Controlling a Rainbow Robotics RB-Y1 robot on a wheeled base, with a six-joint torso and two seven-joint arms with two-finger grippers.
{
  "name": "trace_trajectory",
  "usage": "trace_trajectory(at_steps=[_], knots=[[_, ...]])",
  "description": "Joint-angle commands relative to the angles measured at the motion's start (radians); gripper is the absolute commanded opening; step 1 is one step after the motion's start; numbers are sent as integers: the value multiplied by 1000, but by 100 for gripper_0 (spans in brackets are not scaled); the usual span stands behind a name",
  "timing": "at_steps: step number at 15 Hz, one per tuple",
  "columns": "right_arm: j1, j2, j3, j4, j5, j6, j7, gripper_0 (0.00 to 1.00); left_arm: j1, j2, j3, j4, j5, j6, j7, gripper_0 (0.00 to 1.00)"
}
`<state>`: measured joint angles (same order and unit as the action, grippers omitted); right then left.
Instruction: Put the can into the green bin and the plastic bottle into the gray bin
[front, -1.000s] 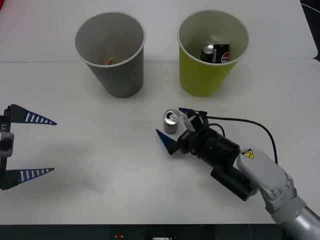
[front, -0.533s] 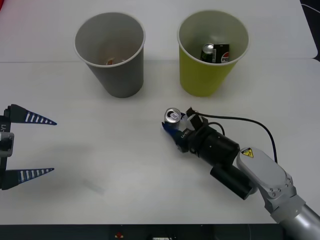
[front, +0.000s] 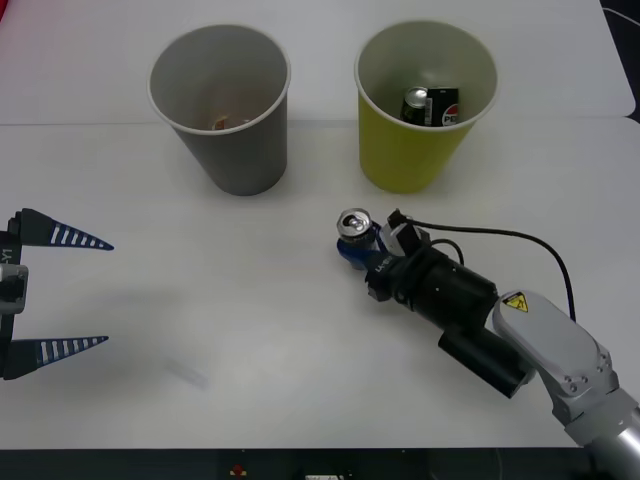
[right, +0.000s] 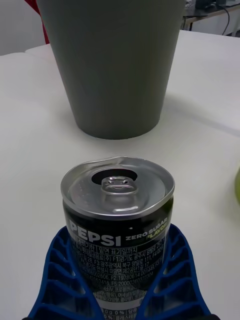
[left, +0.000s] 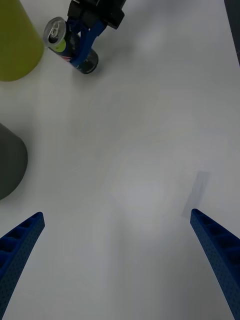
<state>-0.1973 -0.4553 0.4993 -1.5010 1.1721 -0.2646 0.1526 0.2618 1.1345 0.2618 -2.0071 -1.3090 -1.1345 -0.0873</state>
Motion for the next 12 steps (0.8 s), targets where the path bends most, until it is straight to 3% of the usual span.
trace_trajectory(at_steps=[1,4,8,12], knots=[[32,-72,-1,-68,-38,-18,-15,0,0,0,0,0,0,0,0,100],[55,-148,-16,-122,-55,-48,-31,0,0,0,0,0,0,0,0,100],[73,-210,-124,-130,-40,-243,-62,0,0,0,0,0,0,0,0,100],[76,-227,-334,-142,169,-574,-189,0,0,0,0,0,0,0,0,100]])
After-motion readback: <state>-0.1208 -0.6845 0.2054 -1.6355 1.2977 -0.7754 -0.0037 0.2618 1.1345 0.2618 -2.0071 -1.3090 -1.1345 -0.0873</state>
